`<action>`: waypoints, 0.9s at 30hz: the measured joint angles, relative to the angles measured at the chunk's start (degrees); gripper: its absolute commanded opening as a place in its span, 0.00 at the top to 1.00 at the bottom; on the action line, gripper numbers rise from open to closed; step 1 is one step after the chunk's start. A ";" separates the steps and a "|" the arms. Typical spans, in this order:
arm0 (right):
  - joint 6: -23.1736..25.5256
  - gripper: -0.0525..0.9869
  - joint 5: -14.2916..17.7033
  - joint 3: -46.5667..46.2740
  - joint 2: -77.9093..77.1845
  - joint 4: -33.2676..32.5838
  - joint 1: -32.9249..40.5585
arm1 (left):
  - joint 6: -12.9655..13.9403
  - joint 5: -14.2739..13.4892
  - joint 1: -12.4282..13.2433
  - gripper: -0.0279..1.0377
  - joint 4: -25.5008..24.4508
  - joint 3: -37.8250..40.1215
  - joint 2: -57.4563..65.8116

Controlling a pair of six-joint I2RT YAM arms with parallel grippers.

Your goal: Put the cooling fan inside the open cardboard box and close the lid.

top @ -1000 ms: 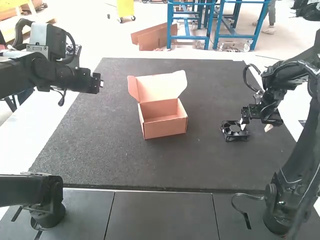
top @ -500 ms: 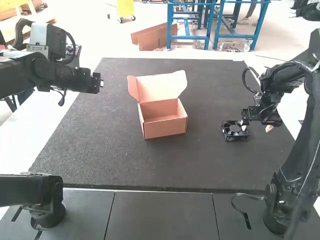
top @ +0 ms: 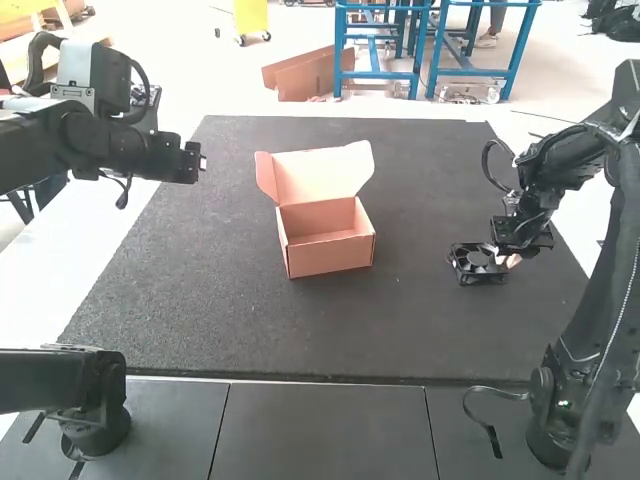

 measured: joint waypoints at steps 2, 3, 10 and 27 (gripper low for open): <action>0.04 0.92 -0.87 -0.76 0.02 0.24 0.00 | 0.00 0.00 -0.02 0.07 -0.13 0.59 0.00; 0.04 0.94 -1.16 -0.94 0.02 0.44 0.00 | -0.02 0.02 0.00 0.07 -0.28 0.74 0.00; 0.20 0.97 -2.73 -0.48 0.02 -1.77 -0.42 | 0.00 0.02 0.00 0.07 -1.79 0.98 0.00; 3.96 0.97 -13.42 14.23 -20.06 -18.03 1.92 | 0.00 0.02 0.00 0.07 -4.11 0.98 0.00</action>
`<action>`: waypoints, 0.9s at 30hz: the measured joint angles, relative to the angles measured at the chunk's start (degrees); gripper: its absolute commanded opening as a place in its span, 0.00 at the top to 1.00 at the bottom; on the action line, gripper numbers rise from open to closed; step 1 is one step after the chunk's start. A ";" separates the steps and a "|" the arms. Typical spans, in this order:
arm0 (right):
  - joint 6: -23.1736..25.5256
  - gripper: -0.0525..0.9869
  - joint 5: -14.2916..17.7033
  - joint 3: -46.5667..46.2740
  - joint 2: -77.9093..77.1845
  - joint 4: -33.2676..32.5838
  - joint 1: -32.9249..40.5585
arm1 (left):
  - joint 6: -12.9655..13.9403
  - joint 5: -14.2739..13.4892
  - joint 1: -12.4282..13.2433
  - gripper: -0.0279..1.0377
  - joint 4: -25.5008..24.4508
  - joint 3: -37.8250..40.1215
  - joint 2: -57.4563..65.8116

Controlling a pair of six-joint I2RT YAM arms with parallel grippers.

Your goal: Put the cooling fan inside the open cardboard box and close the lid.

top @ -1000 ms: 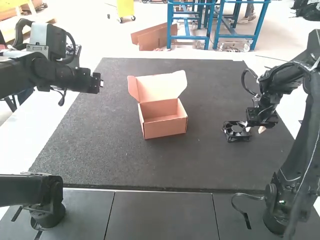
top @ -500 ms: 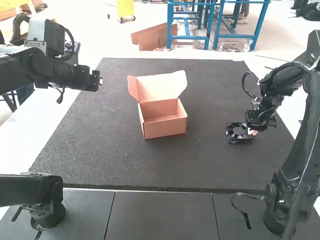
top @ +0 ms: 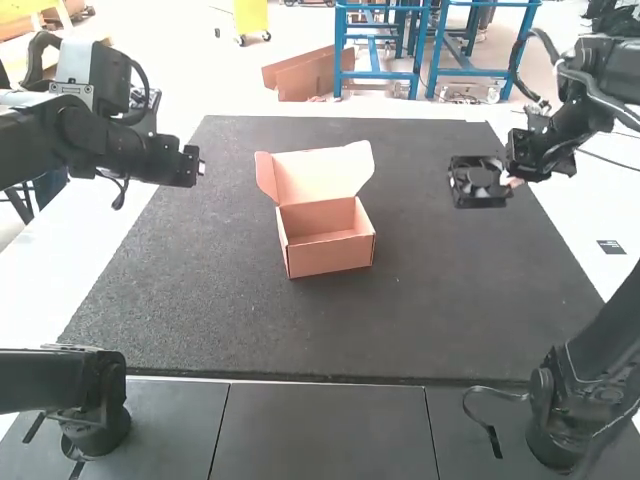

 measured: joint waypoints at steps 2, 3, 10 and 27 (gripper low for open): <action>2.54 0.97 -0.74 1.70 -1.49 -1.25 2.03 | -0.02 -0.02 0.00 0.07 0.02 0.00 0.00; 3.89 0.97 -1.16 2.78 -1.79 -2.32 3.43 | -0.02 0.00 0.00 0.07 0.00 -0.02 0.00; 14.32 0.96 -3.28 9.49 -1.75 -5.81 15.82 | 0.00 0.00 -0.02 0.07 0.11 -0.79 -0.07; 23.17 0.96 2.34 12.22 10.93 -5.90 34.05 | 0.00 -0.02 0.00 0.07 -0.17 -2.38 -1.95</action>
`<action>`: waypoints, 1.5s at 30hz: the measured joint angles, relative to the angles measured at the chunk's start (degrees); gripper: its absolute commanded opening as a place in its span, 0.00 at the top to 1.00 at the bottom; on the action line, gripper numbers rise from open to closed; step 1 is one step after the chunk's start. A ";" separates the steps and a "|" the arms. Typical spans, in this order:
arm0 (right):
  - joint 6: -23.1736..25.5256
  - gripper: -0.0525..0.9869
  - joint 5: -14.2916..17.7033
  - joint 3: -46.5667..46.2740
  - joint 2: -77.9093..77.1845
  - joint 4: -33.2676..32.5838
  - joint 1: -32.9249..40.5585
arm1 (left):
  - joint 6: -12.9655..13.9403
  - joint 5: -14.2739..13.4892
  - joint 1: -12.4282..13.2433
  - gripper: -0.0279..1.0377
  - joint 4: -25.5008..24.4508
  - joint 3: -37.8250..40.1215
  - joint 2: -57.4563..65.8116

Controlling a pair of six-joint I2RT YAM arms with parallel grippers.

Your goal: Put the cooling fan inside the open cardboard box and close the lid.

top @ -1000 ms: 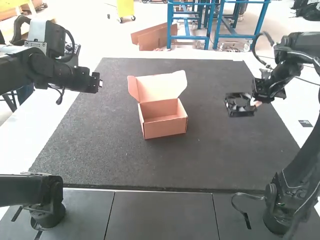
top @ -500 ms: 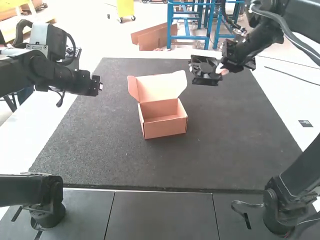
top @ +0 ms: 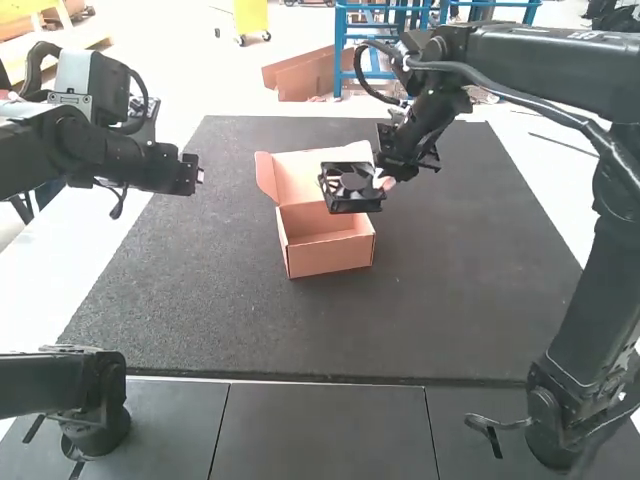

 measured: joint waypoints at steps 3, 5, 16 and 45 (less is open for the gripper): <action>0.13 0.96 0.48 0.57 2.71 0.87 0.33 | 0.00 0.00 0.00 0.07 -0.24 0.00 0.00; 0.17 0.96 0.68 1.55 4.76 1.66 0.76 | 0.00 0.00 0.00 0.07 -0.46 0.00 -0.02; 0.17 0.96 1.09 9.35 15.32 2.89 3.61 | 0.00 0.00 0.00 0.07 -0.13 -0.02 0.00; -0.87 0.07 -1.86 22.93 25.70 7.74 -0.24 | 0.00 0.00 -0.02 0.07 2.82 -0.02 0.52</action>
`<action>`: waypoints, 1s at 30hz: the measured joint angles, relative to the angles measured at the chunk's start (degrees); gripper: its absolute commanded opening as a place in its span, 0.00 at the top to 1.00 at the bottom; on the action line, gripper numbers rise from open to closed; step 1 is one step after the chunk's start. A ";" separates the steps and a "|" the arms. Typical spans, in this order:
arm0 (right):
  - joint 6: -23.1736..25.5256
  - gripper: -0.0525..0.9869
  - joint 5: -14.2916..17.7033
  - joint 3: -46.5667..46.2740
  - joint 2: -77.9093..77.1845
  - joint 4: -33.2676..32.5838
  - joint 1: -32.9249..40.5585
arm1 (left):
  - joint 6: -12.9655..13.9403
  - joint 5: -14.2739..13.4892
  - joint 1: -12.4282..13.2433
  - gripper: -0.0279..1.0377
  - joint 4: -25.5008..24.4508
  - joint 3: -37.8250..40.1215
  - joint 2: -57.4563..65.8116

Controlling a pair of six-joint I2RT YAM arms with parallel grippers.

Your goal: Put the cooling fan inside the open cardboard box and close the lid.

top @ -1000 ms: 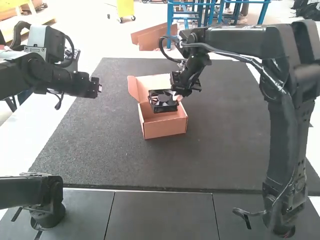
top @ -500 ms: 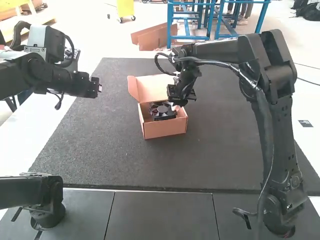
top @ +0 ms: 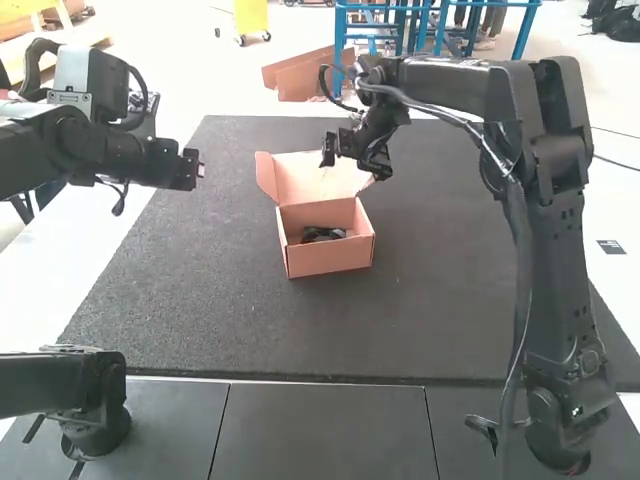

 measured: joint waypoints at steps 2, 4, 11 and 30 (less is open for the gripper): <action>-0.04 0.07 -0.76 0.13 -1.11 1.03 -1.46 | -0.02 0.00 0.02 0.07 0.87 0.00 1.03; -0.57 0.07 -0.76 0.07 -2.67 1.11 -3.08 | -0.02 0.00 0.02 0.07 1.90 0.02 2.54; -4.66 0.07 1.25 0.00 -7.10 4.22 -9.33 | -0.07 0.02 0.00 0.07 6.60 0.00 8.48; -8.66 0.08 2.25 -0.76 -2.99 14.16 -8.70 | -2.58 0.02 0.00 0.07 22.45 7.85 30.88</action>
